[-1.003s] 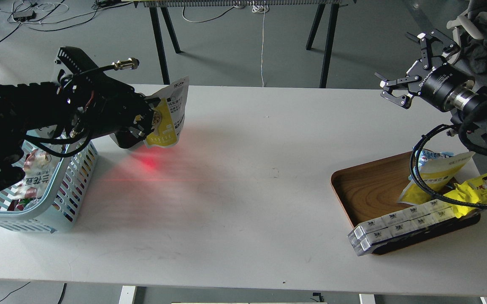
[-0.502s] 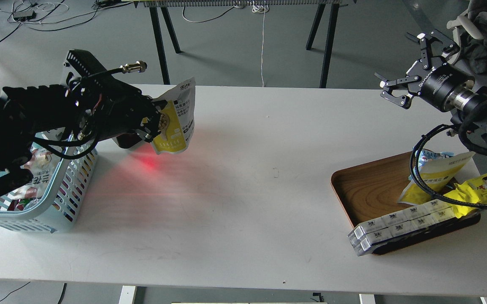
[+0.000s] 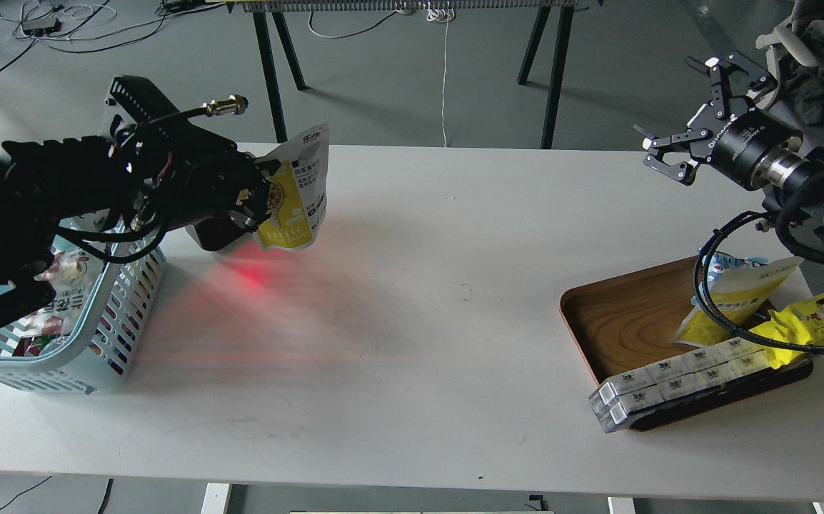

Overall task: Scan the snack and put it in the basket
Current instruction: 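Hold the yellow packet in front of the barcode scanner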

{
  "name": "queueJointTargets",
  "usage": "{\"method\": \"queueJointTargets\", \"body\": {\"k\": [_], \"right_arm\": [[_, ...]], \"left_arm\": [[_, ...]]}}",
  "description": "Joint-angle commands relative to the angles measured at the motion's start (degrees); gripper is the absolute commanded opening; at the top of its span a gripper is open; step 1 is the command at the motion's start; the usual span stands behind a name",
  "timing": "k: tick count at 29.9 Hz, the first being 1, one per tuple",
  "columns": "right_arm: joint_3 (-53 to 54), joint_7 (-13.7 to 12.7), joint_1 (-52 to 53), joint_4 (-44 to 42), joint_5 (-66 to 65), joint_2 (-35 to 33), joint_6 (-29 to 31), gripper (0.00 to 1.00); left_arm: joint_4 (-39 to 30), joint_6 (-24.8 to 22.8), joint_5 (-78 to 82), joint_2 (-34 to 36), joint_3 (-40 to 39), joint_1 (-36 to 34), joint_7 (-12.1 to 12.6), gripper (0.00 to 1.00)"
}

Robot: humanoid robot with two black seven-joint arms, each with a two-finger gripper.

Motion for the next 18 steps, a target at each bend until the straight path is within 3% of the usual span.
{"method": "queueJointTargets", "body": {"k": [1,9,18], "right_arm": [[0.0,-0.08,0.02,0.0,0.0,0.0,0.0,1.0],[0.0,-0.08,-0.07,0.0,0.0,0.0,0.0,1.0],[-0.09,-0.08,-0.07,0.0,-0.09,0.0,0.0,1.0]], "left_arm": [[0.0,0.0,-0.17,0.11,-0.67,-0.02,-0.06,0.01],[-0.09,0.0,-6.23,1.34,-6.47,0.5,-0.06,0.01],[0.0,0.0,-9.57,2.75,-6.56,2.08,-0.15,0.01]]}}
